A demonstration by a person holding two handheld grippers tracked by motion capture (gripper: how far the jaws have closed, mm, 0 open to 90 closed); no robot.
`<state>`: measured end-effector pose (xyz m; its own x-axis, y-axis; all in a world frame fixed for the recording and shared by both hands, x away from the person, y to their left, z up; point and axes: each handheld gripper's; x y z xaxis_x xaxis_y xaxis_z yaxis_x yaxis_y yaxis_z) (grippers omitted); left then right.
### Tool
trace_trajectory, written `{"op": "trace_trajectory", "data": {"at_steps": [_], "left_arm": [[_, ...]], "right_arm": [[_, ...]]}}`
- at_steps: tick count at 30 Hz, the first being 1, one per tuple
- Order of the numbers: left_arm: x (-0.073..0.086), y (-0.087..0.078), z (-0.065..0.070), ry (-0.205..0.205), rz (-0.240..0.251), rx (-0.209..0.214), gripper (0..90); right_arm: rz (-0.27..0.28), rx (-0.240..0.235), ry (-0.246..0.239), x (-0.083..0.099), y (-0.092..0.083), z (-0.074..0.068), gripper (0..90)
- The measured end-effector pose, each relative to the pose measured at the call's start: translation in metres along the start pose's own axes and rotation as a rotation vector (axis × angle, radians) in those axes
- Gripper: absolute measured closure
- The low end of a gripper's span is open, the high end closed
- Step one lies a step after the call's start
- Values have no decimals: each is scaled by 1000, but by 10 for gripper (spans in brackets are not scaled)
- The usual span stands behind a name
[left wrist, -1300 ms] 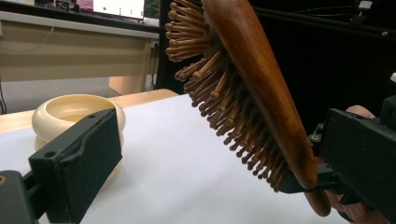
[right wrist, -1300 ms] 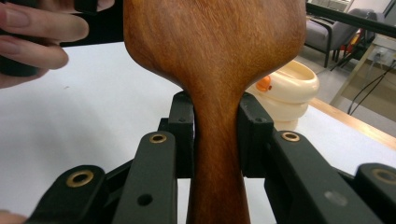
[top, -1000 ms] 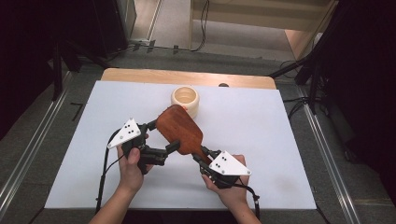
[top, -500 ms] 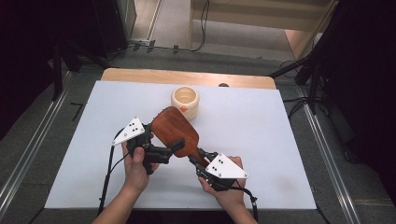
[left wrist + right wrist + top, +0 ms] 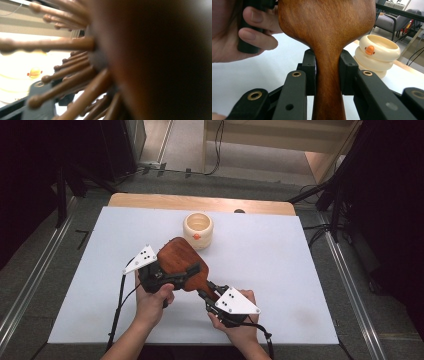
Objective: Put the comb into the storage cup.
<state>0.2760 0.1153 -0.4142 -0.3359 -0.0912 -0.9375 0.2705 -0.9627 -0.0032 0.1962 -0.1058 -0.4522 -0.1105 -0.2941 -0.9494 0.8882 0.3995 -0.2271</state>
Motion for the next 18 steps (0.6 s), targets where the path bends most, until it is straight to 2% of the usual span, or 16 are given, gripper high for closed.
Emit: {"op": "trace_trajectory", "data": {"at_steps": [2,3,6,9,13,15,16,18], "left_arm": [[-1,-1,-1,-11,1,17,343],[0,-1,-2,-25,3,29,343],[0,-2,-6,-67,0,86,411],[0,-1,-6,-82,-4,132,449],[-2,-1,-4,-63,-27,161,501],[-3,-2,-3,-54,-36,163,510],[-4,-2,-2,-51,-42,157,515],[-5,-2,-2,-38,-48,146,516]], "right_arm": [[-6,2,6,2,0,-1,697],[-6,2,6,2,0,-1,697],[-5,-6,8,3,3,-1,697],[-9,-8,9,4,4,-1,696],[-8,-15,4,5,5,0,691],[2,-34,9,6,6,1,679],[23,-51,16,6,8,2,637],[26,-61,19,5,9,3,607]]}}
Point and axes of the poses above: each handheld gripper's, and its own axes: y roughly forward along the jaws, x roughly out of its underside, z roughly to its right, and after that the axes turned 15 degrees about x, right-handed
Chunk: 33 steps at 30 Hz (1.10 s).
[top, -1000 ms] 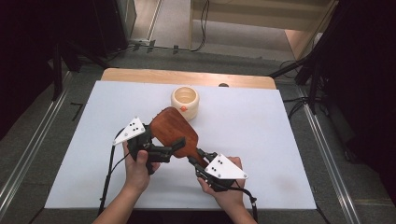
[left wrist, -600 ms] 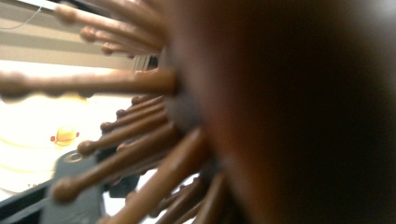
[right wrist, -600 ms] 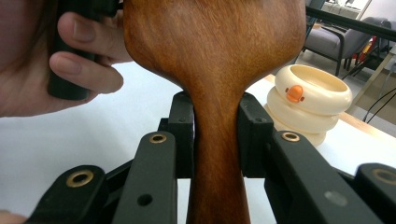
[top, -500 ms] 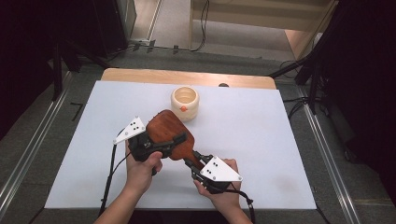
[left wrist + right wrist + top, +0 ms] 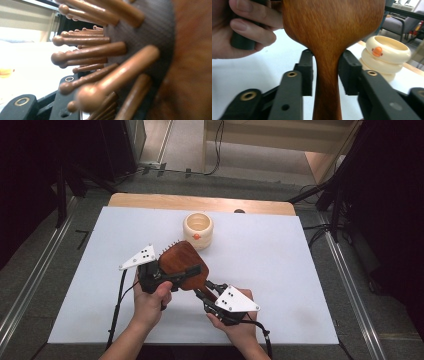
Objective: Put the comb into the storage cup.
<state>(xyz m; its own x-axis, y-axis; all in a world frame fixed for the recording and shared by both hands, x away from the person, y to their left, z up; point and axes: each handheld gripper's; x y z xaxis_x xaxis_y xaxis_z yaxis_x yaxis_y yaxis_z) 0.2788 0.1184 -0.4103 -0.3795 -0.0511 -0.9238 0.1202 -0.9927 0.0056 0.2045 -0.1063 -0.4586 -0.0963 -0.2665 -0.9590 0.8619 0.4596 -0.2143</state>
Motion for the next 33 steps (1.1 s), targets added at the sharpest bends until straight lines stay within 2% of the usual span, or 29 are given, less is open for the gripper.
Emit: {"op": "trace_trajectory", "data": {"at_steps": [3,8,9,11,12,13,15,19,22,33], "left_arm": [[-1,-1,0,9,-2,-13,517],[-2,-3,-1,17,-7,-33,517],[-2,-4,-1,17,-7,-35,517],[-3,-5,-2,15,-5,-40,518],[-3,-5,-2,20,-6,-48,518],[-4,-6,-2,21,-6,-52,518],[-5,-6,-3,21,-4,-54,518],[-7,-9,-4,26,-3,-70,518],[-8,-10,-5,28,7,-75,518],[-16,-13,-6,41,4,-88,518]], "right_arm": [[18,0,-6,1,2,2,531],[-6,-66,18,0,0,8,471],[-10,-72,31,-1,-1,9,426],[-27,-54,47,-1,-3,12,355],[-27,-42,69,-1,-5,15,277],[-27,-42,69,-1,-5,15,277],[-26,-33,75,0,-7,19,160],[-23,-52,109,1,-11,30,11],[-20,-36,142,6,-15,41,0],[-40,33,150,22,-28,64,0]]}}
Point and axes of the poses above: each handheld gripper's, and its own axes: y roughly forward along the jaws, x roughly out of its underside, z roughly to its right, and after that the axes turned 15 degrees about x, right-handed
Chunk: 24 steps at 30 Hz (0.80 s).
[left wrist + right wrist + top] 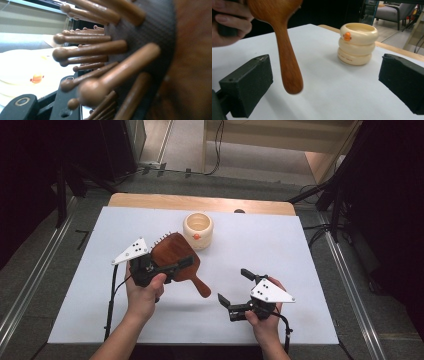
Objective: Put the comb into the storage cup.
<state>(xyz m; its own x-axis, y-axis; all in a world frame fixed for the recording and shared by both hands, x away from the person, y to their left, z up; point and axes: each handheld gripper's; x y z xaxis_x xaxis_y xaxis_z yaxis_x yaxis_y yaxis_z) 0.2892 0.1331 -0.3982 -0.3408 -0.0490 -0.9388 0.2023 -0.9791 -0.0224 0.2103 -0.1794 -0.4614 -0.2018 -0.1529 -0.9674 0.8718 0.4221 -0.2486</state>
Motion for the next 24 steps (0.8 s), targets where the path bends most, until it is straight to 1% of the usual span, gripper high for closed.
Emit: {"op": "trace_trajectory", "data": {"at_steps": [3,6,8,10,13,16,24], "left_arm": [[-3,-1,-1,7,-2,-10,518],[-5,-2,-3,7,7,-13,518],[-7,-3,-4,9,7,-17,518],[-9,-4,-5,10,7,-21,518],[-11,-3,-6,13,7,-25,518],[-13,-3,-8,19,5,-27,518],[-19,-2,-10,28,10,-37,518]], "right_arm": [[-5,19,5,3,-4,7,0],[0,48,-18,7,-8,12,0],[-3,59,-32,10,-11,16,0],[-12,67,-21,14,-16,22,0],[-15,71,-13,15,-19,26,0],[-10,77,-9,18,-23,32,0],[-19,107,5,26,-35,49,0]]}}
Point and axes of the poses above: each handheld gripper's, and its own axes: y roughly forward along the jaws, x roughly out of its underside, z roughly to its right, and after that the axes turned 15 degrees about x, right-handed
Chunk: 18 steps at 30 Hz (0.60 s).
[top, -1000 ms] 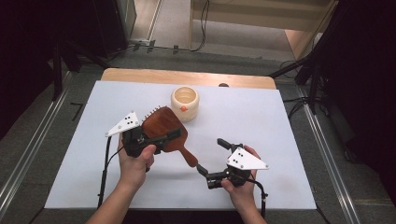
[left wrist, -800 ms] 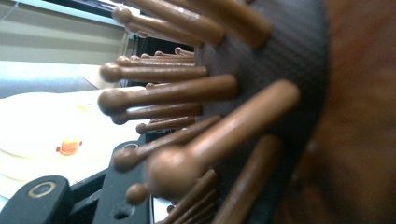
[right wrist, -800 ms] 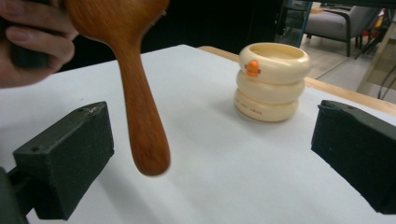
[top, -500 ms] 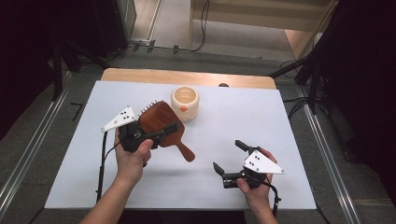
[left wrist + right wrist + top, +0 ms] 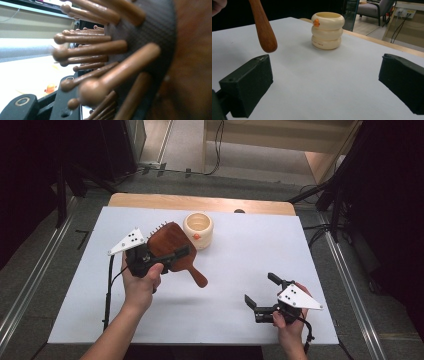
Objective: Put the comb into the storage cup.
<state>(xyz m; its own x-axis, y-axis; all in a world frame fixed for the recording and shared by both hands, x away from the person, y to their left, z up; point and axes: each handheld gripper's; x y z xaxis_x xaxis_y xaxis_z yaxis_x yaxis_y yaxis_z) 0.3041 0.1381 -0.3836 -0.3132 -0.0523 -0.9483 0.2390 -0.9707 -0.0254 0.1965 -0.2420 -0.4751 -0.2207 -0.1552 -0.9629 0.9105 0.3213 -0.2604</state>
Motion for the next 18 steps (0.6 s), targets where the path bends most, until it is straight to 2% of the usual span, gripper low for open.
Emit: {"op": "trace_trajectory", "data": {"at_steps": [6,12,18], "left_arm": [[-6,2,-5,9,2,-12,518],[-13,4,-9,21,-3,-22,518],[-21,6,-14,27,4,-28,518]], "right_arm": [[-5,13,30,7,-8,14,0],[-9,30,39,14,-11,26,0],[-21,45,38,20,-11,32,0]]}}
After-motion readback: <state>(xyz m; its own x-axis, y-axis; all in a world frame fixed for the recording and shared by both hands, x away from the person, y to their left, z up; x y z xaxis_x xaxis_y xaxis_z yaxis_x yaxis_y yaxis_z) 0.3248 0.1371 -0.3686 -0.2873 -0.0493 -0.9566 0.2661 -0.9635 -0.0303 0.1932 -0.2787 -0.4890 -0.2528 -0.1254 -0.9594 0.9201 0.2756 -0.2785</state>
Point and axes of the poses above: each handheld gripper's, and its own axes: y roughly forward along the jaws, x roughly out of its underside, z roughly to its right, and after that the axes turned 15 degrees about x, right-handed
